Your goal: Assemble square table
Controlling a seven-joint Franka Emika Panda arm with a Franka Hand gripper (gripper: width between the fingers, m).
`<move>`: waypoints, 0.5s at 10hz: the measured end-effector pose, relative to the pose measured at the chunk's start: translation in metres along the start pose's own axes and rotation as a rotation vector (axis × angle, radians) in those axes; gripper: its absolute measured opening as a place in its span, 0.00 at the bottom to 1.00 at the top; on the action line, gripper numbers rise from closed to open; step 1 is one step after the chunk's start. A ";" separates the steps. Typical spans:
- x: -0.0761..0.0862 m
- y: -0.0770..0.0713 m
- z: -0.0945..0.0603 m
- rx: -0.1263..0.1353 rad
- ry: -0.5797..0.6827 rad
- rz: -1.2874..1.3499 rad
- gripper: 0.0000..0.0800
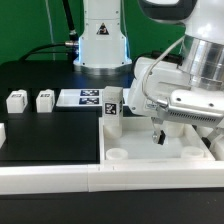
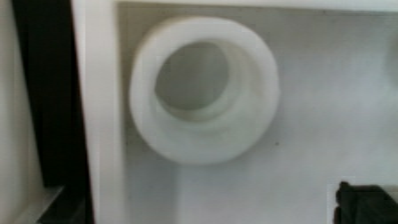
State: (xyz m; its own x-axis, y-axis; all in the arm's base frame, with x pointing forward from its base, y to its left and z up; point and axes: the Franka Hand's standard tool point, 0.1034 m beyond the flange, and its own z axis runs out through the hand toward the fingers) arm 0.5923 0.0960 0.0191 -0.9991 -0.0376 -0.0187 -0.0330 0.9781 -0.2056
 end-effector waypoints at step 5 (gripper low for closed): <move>-0.011 -0.041 -0.068 0.053 -0.088 0.055 0.81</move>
Offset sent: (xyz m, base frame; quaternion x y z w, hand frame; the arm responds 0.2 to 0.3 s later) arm -0.0060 -0.0389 0.0697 0.0709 -0.0293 0.0595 0.9953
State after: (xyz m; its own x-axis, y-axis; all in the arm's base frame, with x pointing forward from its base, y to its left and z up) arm 0.6026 0.0705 0.0938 -0.9931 -0.0046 -0.1170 0.0254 0.9670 -0.2536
